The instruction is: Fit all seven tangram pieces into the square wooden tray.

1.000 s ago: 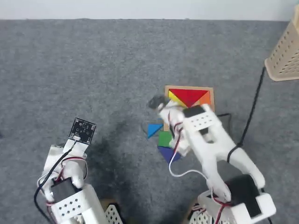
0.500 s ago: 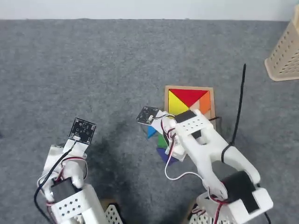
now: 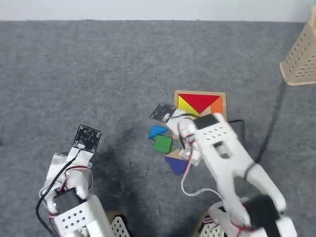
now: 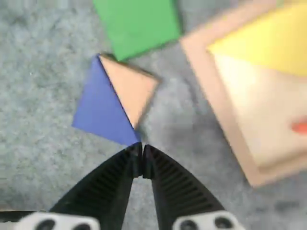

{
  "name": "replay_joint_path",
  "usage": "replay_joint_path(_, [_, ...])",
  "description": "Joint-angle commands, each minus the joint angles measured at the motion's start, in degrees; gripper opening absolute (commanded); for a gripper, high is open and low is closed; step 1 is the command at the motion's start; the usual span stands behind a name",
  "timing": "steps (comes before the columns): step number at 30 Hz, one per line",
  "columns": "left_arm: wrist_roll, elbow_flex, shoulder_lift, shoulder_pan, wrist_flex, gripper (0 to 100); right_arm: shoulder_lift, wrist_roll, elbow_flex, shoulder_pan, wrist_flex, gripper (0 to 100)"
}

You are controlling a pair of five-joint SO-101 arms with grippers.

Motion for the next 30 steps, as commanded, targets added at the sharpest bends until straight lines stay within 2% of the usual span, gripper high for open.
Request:
replay_joint_path(1, [-0.88, -0.22, 0.26, -0.09, -0.26, 1, -8.84, -0.88, -1.67, -1.01, 2.07, 2.2])
replay_joint_path(6, [-0.88, -0.22, 0.26, -0.09, -0.26, 1, -6.64, -0.18, -3.34, -10.77, 1.54, 14.8])
replay_joint_path(9, [-0.79, -0.22, 0.0, 0.0, -0.26, 1, -1.63, 0.35, -6.95, -10.24, 3.21, 18.8])
replay_joint_path(12, [-0.79, -0.66, -0.09, 1.05, -1.85, 1, 0.48, -4.48, -9.05, -4.09, 6.46, 16.2])
replay_joint_path(15, [-0.44, -4.79, 0.44, 4.22, -3.96, 1, -1.45, -9.76, -7.47, 5.93, 6.99, 8.6])
replay_joint_path(17, [-0.18, -12.09, 0.88, 7.3, 1.76, 2, -4.26, -9.41, -3.87, 12.88, 6.64, 5.0])
replay_joint_path(19, [-0.35, -20.44, 4.04, 12.22, 8.26, 7, -7.16, -7.12, 0.97, 19.12, 6.37, 4.6])
replay_joint_path(22, [-0.35, -31.96, 17.49, 18.02, 12.13, 16, -11.82, -2.2, 9.32, 27.03, 3.65, 4.6])
replay_joint_path(27, [2.64, -55.08, 47.56, 34.46, 21.71, 13, -18.77, 0.53, 23.56, 36.44, -5.14, 4.6])
replay_joint_path(30, [5.98, -62.9, 60.22, 46.77, 22.86, 13, -21.67, 0.18, 29.19, 40.48, -9.19, 4.6])
